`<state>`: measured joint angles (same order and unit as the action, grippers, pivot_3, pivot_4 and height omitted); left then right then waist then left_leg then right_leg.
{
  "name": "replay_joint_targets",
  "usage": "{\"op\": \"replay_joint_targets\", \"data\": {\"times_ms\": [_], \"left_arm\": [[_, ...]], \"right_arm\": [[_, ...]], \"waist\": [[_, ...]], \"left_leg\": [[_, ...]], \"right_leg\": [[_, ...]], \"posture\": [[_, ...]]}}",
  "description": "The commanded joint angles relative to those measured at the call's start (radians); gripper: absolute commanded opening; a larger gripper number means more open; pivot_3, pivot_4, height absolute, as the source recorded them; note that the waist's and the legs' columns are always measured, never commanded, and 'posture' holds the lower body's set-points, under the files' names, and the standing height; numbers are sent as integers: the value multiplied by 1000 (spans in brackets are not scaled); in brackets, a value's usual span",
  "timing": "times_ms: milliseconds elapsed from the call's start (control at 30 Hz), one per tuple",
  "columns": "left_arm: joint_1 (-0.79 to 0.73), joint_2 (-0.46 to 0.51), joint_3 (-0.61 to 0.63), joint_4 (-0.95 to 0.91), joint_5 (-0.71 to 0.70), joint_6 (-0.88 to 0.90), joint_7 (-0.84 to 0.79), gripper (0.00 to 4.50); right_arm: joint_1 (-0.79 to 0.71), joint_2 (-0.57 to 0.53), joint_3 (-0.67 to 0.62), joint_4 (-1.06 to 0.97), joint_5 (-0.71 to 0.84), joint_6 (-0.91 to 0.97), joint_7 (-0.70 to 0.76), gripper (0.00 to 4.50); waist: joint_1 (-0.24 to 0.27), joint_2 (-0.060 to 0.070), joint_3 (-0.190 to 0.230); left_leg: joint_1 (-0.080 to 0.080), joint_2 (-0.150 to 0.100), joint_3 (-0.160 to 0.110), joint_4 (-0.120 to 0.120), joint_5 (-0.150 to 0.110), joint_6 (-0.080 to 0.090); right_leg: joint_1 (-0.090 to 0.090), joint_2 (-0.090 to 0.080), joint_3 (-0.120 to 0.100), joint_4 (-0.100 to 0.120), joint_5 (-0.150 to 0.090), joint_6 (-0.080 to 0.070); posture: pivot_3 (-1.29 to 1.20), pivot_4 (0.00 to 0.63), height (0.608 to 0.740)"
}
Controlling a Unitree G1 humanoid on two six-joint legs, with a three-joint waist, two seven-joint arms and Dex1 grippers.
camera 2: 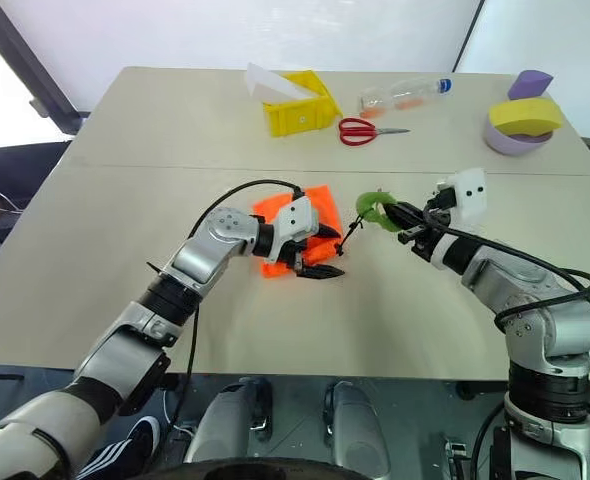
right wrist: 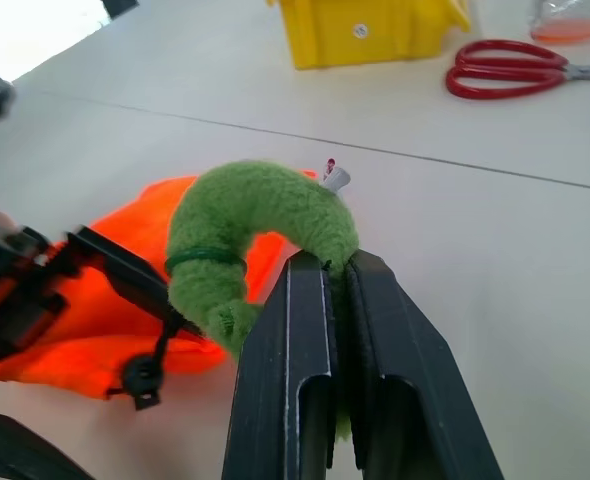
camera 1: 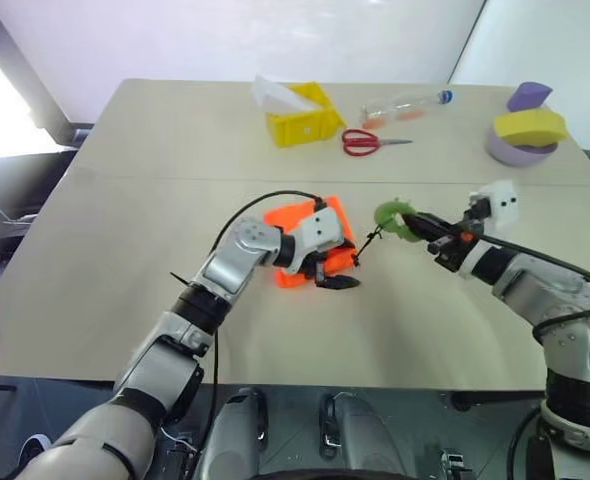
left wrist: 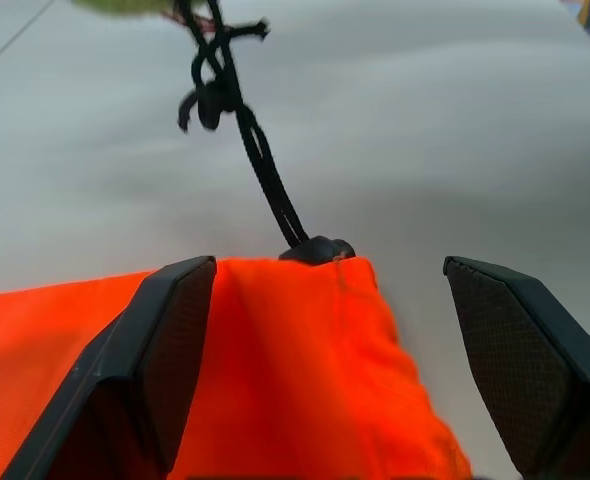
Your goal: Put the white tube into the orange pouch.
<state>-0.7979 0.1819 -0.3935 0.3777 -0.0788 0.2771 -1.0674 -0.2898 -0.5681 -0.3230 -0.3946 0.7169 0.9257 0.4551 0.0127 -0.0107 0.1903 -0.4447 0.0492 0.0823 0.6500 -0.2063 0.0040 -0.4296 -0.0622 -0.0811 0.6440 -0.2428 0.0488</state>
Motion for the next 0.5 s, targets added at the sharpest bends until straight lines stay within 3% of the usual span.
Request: {"op": "replay_joint_targets", "data": {"times_ms": [33, 167, 233, 267, 433, 467, 500], "left_arm": [[4, -17, 40, -61, -40, 42, 15, 3877], [12, -9, 50, -63, -41, 50, 16, 3877], [14, -1, 45, -59, -32, 42, 18, 3390], [16, -1, 46, -59, -34, 44, 18, 3087], [19, -4, 52, -55, -46, 48, 26, 511], [20, -4, 54, -56, -48, 49, 28, 174], [21, -3, 53, -58, -47, 49, 31, 175]], "right_arm": [[-14, -25, -29, -58, 39, 6, 1, 0], [-9, -30, -22, -65, 47, 3, -4, 0], [-9, -35, -18, -63, 43, -1, -6, 0], [-10, -34, -16, -61, 45, -3, -4, 0], [-11, -40, -2, -55, 31, -16, -4, 0], [-10, -41, 0, -55, 30, -18, -4, 0], [-9, -40, 1, -55, 31, -17, -6, 0]], "waist": [[0, 0, 0], [0, 0, 0], [0, 0, 0], [0, 0, 0], [0, 0, 0], [1, 0, 0], [1, 0, 0]], "left_leg": [[0, 0, 0, 0, 0, 0], [0, 0, 0, 0, 0, 0], [0, 0, 0, 0, 0, 0], [0, 0, 0, 0, 0, 0], [0, 0, 0, 0, 0, 0], [0, 0, 0, 0, 0, 0], [0, 0, 0, 0, 0, 0]], "right_leg": [[0, 0, 0, 0, 0, 0], [0, 0, 0, 0, 0, 0], [0, 0, 0, 1, 0, 0], [0, 0, 0, 1, 0, 0], [0, 0, 0, 1, 0, 0], [0, 0, 0, 1, 0, 0], [0, 0, 0, 1, 0, 0]], "posture": [[0, 150, 740], [0, 150, 740], [0, 150, 740], [0, 150, 740], [0, 150, 740], [0, 150, 740], [0, 150, 740]]}}
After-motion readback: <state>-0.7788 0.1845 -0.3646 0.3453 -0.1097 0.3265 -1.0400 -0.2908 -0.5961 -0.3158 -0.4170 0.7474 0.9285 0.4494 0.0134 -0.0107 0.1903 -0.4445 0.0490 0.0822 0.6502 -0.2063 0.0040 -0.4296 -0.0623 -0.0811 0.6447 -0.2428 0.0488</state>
